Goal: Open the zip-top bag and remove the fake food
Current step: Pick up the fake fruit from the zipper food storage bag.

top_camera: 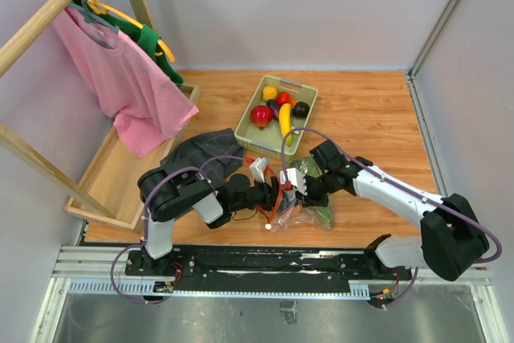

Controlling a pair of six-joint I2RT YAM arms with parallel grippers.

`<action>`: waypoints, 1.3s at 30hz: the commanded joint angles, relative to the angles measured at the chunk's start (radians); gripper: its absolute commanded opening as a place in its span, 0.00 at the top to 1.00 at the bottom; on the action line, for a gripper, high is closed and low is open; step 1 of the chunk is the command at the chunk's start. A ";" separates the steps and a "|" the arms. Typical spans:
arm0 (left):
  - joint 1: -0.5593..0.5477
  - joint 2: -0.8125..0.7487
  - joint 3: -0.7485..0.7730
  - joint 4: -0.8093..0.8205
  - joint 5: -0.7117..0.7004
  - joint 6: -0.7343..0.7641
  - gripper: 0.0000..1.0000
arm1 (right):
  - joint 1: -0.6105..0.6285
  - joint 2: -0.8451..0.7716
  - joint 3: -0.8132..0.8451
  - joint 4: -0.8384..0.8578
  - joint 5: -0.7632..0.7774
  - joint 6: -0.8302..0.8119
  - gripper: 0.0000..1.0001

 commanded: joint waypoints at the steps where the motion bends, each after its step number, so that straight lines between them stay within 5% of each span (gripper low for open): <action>1: -0.024 0.012 -0.016 -0.027 0.011 -0.011 0.32 | -0.027 0.006 0.020 0.035 -0.053 0.013 0.98; 12: 0.006 -0.094 -0.111 0.032 -0.015 -0.044 0.66 | -0.030 -0.005 -0.025 0.060 0.071 -0.045 0.97; 26: 0.075 -0.113 -0.250 0.263 -0.005 -0.183 0.70 | -0.031 -0.019 -0.074 0.089 0.200 -0.092 0.95; 39: 0.079 -0.218 -0.302 0.174 -0.035 -0.152 0.72 | -0.042 -0.059 -0.091 0.092 0.220 -0.109 0.90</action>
